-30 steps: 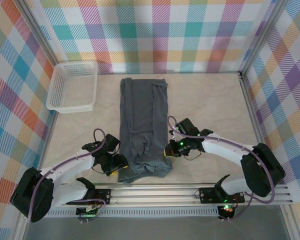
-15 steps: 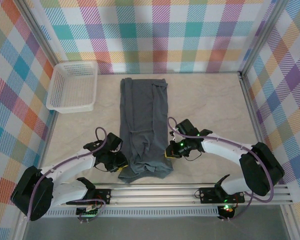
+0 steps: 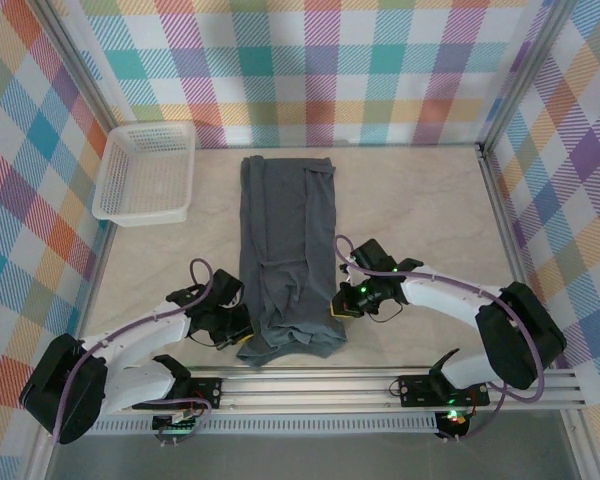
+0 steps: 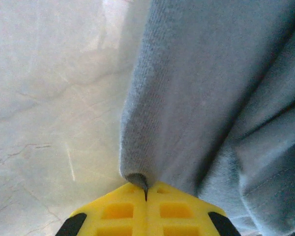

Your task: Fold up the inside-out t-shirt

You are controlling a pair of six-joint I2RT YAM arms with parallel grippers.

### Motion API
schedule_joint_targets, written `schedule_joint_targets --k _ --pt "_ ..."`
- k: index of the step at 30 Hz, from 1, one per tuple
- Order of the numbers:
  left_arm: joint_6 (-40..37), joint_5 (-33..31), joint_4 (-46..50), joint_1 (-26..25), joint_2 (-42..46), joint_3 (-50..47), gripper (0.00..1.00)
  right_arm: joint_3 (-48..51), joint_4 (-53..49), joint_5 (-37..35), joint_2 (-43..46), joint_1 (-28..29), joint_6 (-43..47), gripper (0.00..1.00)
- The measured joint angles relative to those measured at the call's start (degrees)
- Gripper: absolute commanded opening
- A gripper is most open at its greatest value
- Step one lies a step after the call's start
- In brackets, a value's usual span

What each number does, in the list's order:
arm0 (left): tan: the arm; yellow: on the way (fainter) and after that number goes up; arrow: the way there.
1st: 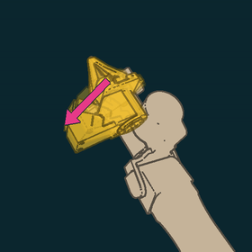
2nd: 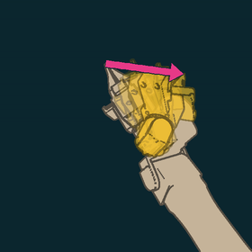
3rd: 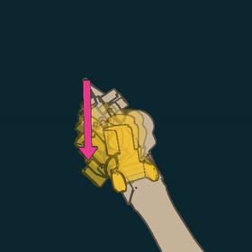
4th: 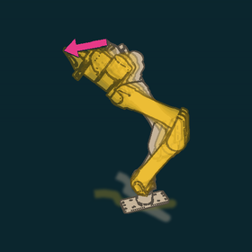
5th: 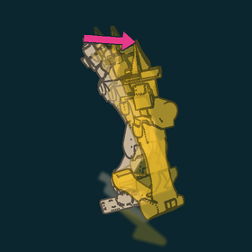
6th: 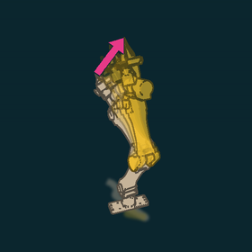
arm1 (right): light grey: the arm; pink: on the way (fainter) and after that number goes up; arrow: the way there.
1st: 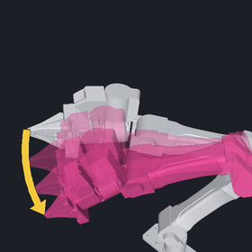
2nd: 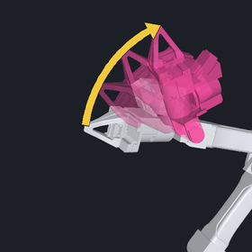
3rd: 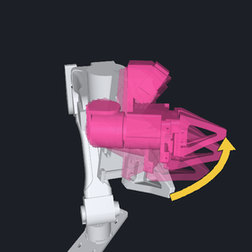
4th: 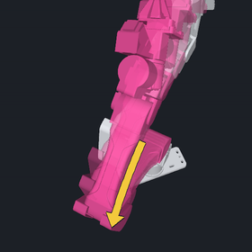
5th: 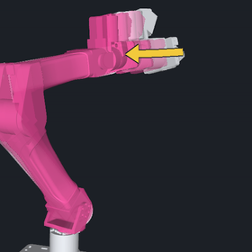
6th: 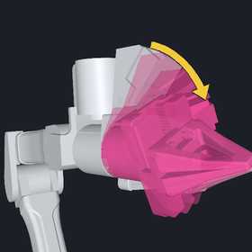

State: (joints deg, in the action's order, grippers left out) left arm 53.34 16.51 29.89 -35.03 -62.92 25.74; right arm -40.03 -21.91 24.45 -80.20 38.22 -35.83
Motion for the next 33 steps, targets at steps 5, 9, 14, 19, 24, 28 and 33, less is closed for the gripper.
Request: schedule_joint_targets --k 5,9,14,19,24,28,33 --pt "1.64 0.09 2.62 -4.11 7.69 -0.94 0.00 7.13 -1.99 -1.49 9.31 0.00 -1.31 0.00" --pt "5.22 1.05 4.35 -7.56 14.95 -2.32 0.00 11.45 -8.76 -1.95 20.81 0.02 -2.43 0.00" --pt "6.01 -0.72 9.22 -7.67 16.46 3.30 0.00 7.06 -16.72 -4.66 26.53 0.07 -2.49 0.00" --pt "2.23 -2.91 11.15 -3.69 8.37 19.39 0.00 -8.07 -19.06 -8.90 16.50 -0.96 0.15 0.00" --pt "-5.44 -1.73 10.05 7.67 -4.11 34.51 0.00 -23.58 -16.63 -9.88 2.01 -8.09 4.55 0.00" --pt "-11.04 -0.48 7.56 15.15 -17.92 46.71 0.00 -38.23 -14.03 -9.81 -12.07 -13.62 7.69 0.00" --pt "-15.89 0.46 3.89 21.09 -40.79 68.28 0.49 -59.82 -12.31 -8.15 -32.22 -18.67 10.23 0.49"
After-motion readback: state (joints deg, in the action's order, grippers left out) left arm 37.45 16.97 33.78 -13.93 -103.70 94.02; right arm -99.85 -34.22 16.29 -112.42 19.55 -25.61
